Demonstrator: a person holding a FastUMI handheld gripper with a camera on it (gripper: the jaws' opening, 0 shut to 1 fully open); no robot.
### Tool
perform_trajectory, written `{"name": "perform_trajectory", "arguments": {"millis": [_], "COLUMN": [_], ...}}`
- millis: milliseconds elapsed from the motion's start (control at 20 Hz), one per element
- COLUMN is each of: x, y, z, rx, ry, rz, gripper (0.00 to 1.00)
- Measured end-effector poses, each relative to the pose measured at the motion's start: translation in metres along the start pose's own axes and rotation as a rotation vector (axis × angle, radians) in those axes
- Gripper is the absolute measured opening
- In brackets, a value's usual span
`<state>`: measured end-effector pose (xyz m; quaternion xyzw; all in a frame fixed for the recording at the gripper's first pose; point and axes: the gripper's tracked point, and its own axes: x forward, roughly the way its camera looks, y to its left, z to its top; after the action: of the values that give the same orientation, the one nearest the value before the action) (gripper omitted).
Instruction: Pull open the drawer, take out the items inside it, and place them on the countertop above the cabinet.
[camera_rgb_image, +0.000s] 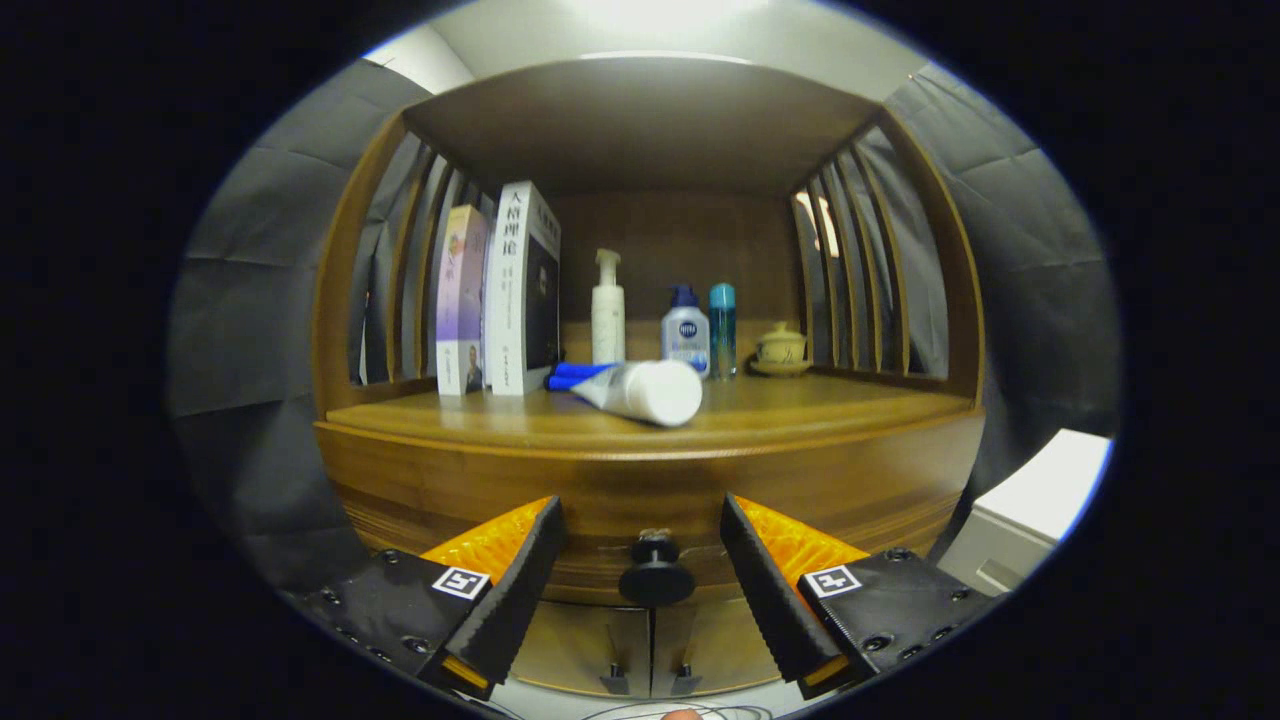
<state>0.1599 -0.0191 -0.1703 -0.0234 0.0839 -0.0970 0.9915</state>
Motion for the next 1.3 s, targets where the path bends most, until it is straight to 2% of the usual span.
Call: {"name": "perform_trajectory", "arguments": {"millis": [400, 500, 700, 950, 1300], "x": [-0.108, -0.125, -0.152, -0.182, -0.187], "y": [0.000, -0.008, -0.025, -0.022, -0.016], "z": [0.066, 0.073, 0.094, 0.103, 0.098], "rx": [0.025, 0.060, 0.066, 0.106, 0.098], "ry": [-0.073, -0.066, -0.109, -0.129, -0.109], "rz": [0.105, 0.093, 0.058, 0.081, 0.097], "gripper": [0.98, 0.98, 0.98, 0.98, 0.98]}}
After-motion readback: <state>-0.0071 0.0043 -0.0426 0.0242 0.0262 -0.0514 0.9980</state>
